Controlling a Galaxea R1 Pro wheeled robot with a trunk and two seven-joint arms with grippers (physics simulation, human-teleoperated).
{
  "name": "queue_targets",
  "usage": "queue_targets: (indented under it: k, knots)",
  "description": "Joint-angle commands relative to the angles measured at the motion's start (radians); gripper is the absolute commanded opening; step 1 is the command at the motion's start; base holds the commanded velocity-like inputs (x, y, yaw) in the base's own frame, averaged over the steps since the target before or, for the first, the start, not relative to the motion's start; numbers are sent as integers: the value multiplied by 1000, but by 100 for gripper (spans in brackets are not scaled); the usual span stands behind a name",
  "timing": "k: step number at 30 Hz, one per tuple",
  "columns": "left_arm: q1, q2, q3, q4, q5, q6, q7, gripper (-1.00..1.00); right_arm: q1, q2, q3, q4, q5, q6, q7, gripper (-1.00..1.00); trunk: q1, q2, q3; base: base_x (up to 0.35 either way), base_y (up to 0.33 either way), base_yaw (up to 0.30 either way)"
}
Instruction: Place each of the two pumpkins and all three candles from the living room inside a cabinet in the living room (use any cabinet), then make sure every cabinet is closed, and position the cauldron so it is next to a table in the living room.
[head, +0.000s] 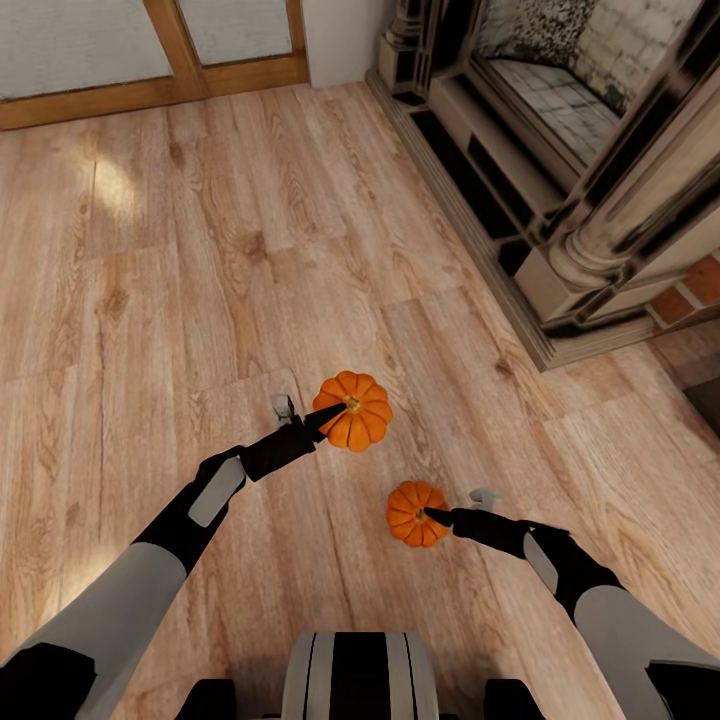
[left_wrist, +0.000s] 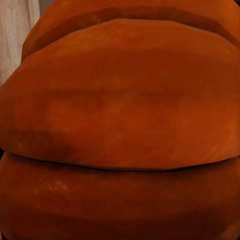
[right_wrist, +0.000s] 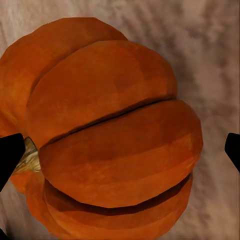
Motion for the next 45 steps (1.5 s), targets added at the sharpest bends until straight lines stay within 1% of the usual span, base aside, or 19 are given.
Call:
queue_targets:
  k: [1,6,9,10,14,17,20,22,25,27,28,29,30,31,34,41,43,45]
  knots:
    - [0,0,0,0,1,0,0,-100,0,0,3,0,4,-1,-1,100,0,0,0,0,0,0]
    - [1,0,0,1,1,0,0,-100,0,2,6,2,6,0,-13,100,0,0,0,0,0,0]
    - [1,-1,0,1,1,0,0,-100,0,4,6,2,6,1,-38,100,0,0,0,0,0,0]
    - [1,-4,0,1,1,0,1,-100,0,5,7,1,6,1,-60,100,0,0,0,0,0,0]
    - [1,-10,0,1,1,0,1,-100,0,10,10,-1,7,1,-73,100,0,0,0,0,0,21]
    - [1,-11,0,1,1,0,1,-100,0,15,11,-4,8,2,-85,100,0,0,1,0,0,186]
    - [1,-12,0,1,1,0,1,-100,0,24,12,-9,14,4,-119,100,0,0,1,0,0,257]
    - [2,-12,0,1,1,0,1,-100,0,28,12,-10,25,4,-126,100,0,0,1,0,0,279]
    - [2,-12,0,1,1,0,1,-100,0,29,12,-10,29,4,-128,100,0,0,1,0,0,284]
    - [2,-12,0,1,1,0,1,-100,0,30,18,-10,37,4,-130,100,0,0,1,0,0,260]
    - [2,-12,0,1,1,0,1,-100,0,30,25,-11,41,3,-129,100,0,0,1,0,0,149]
    - [2,-12,0,1,1,0,1,-100,0,30,41,-12,47,3,-129,100,0,0,1,0,0,49]
    - [2,-12,0,1,1,0,1,-100,0,30,45,-13,48,2,-128,100,0,0,1,0,0,31]
    - [2,-12,0,1,1,0,1,-100,0,30,48,-14,49,1,-126,-100,0,0,1,0,0,20]
    - [2,-12,0,1,1,0,1,-100,0,29,54,-15,50,2,-123,-100,0,0,1,0,0,7]
    - [2,-12,0,1,1,0,1,-100,0,27,54,-18,49,3,-115,-100,0,0,1,0,0,0]
    - [2,-12,0,1,1,0,1,-100,0,23,54,-18,46,5,-88,-100,0,0,1,0,0,0]
    - [2,-12,0,1,1,0,1,-100,0,21,50,-18,44,7,-29,-100,0,0,1,0,0,0]
